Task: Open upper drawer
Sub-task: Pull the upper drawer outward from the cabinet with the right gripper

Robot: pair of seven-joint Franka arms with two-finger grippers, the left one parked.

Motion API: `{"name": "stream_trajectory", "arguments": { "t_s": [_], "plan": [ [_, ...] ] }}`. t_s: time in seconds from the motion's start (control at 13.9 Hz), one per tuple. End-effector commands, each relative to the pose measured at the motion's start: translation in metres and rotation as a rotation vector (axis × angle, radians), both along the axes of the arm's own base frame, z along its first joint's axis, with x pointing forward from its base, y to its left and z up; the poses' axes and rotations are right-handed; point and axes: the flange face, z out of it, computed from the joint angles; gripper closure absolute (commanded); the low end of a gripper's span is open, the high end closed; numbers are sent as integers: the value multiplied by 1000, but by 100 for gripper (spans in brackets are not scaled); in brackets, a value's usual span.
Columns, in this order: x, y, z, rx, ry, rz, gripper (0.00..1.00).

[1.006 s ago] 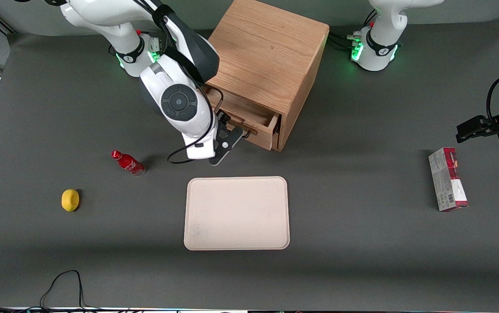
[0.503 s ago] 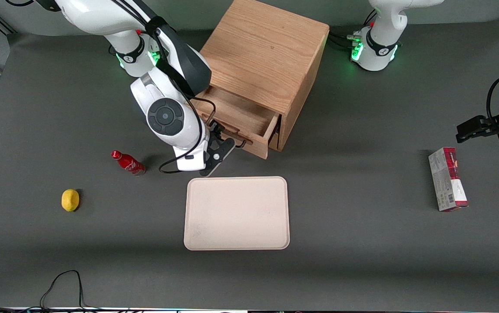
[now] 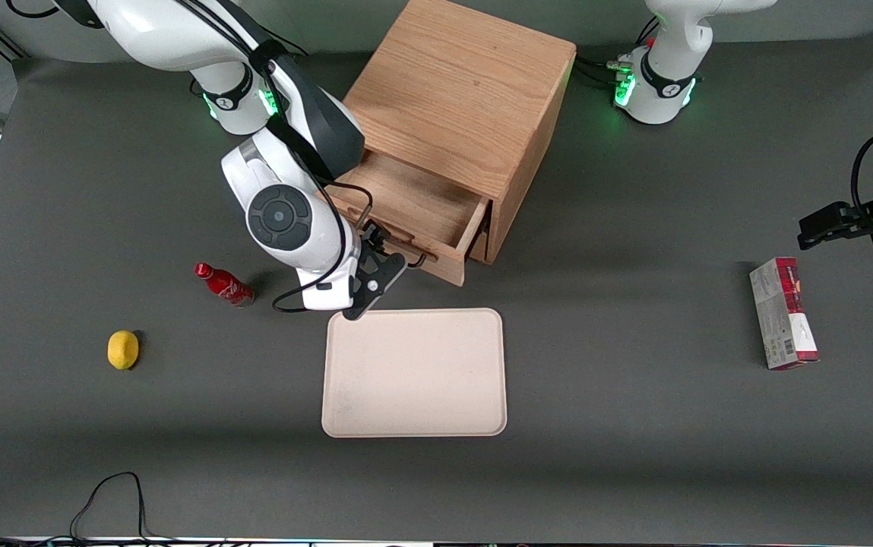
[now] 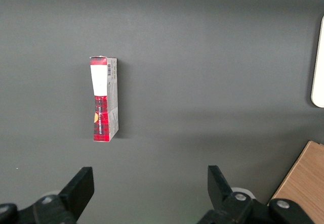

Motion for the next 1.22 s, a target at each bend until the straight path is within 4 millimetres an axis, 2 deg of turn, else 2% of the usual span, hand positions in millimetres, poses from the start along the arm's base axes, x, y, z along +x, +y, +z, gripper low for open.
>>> {"name": "stream_trajectory", "arguments": {
  "t_s": [0.0,0.43,1.08,1.15],
  "plan": [
    [17,-2,2,34,-10,10,1],
    [37,-25,-2,43,-14,-9,1],
    [64,-42,-7,63,-37,-52,1],
    [70,-50,-9,63,-35,-68,1]
  ]
}}
